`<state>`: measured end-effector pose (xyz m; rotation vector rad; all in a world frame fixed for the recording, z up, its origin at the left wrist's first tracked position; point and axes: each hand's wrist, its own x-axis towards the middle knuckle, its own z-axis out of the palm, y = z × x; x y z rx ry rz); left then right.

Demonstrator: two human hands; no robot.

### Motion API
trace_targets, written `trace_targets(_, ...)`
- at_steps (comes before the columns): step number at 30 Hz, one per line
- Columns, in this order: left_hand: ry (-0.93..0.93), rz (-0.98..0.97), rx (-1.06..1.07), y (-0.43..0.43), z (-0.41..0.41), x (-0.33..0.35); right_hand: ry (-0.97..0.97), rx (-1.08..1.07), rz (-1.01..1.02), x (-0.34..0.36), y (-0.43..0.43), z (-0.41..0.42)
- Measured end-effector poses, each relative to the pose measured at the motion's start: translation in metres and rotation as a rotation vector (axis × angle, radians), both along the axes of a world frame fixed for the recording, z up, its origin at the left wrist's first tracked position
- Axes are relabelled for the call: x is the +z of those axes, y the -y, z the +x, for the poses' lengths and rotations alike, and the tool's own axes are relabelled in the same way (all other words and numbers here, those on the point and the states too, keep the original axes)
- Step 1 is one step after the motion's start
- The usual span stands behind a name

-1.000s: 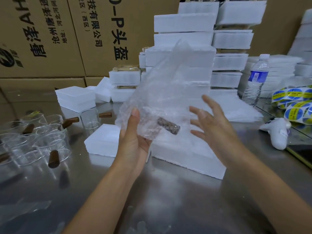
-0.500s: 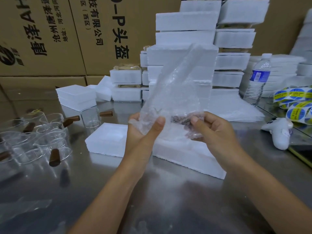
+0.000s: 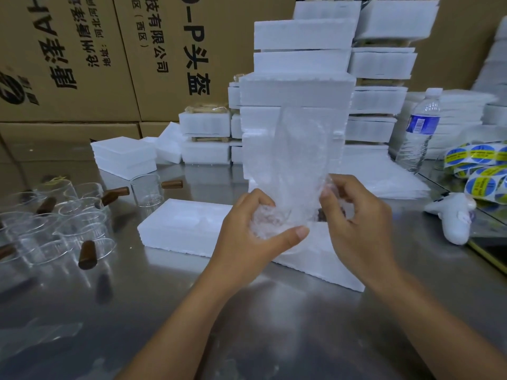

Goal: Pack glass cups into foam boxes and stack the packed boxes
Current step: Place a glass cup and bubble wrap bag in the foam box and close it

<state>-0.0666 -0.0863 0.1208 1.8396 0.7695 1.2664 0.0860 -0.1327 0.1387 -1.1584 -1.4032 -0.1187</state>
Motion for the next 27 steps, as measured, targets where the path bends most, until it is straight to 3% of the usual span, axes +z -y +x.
trace_targets(6,-0.027,0.035,-0.01,0.005,0.003,0.002,0.233,0.002,0.11,0.0,0.003,-0.002)
trace_targets(10,0.039,0.054,-0.049,0.005,0.004,0.004,0.185,0.251,-0.06,0.004,0.006,-0.002)
trace_targets(14,0.034,0.08,-0.072,0.006,0.005,0.003,0.164,0.315,-0.185,0.005,0.006,-0.001)
trace_targets(20,-0.144,0.202,-0.012,0.008,0.005,-0.004,-0.034,0.252,-0.267,0.008,0.004,-0.002)
trace_targets(27,-0.204,0.356,0.008,0.008,0.005,-0.005,-0.327,0.29,-0.384,0.012,0.002,0.002)
